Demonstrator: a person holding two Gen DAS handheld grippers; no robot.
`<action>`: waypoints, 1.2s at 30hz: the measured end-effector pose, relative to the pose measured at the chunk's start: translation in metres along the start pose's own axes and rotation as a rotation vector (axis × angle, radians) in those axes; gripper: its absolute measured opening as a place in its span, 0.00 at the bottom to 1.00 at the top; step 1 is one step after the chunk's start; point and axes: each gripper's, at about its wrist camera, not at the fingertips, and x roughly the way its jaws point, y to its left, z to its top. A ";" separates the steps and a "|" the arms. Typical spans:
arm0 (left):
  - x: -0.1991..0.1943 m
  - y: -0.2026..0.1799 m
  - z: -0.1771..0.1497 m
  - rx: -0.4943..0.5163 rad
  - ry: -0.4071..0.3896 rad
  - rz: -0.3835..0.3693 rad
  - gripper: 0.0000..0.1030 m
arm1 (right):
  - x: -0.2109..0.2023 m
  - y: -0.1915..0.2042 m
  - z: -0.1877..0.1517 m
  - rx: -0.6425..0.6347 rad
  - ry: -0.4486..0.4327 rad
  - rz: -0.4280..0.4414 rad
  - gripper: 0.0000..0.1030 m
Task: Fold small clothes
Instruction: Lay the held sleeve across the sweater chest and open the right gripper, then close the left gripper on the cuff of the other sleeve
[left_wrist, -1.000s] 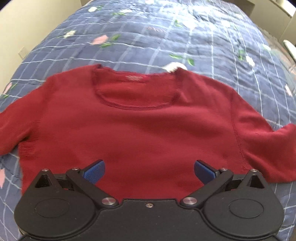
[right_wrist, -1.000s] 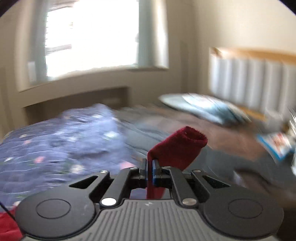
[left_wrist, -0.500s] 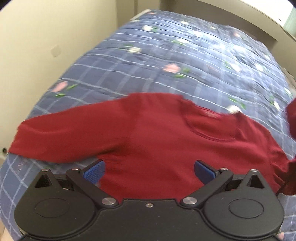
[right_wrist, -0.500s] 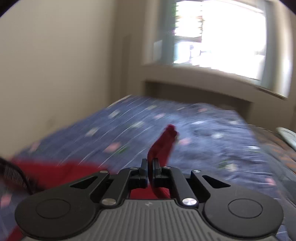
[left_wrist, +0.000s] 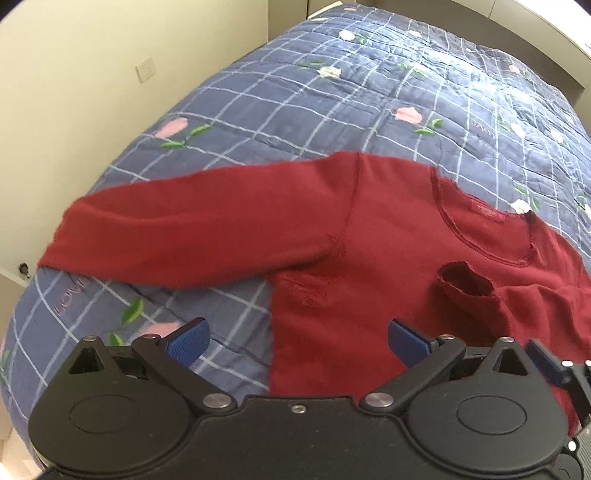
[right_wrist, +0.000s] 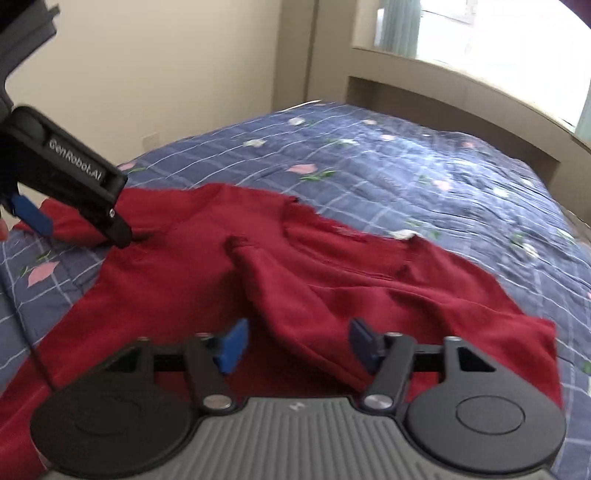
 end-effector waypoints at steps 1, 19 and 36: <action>0.000 -0.003 -0.001 -0.001 0.001 -0.010 0.99 | -0.004 -0.006 -0.001 0.014 0.000 -0.018 0.77; 0.034 -0.098 0.021 -0.075 0.008 -0.248 0.98 | -0.018 -0.157 -0.078 0.124 0.157 -0.473 0.78; 0.034 -0.095 0.019 -0.190 -0.116 -0.458 0.06 | -0.025 -0.173 -0.058 0.219 0.066 -0.340 0.12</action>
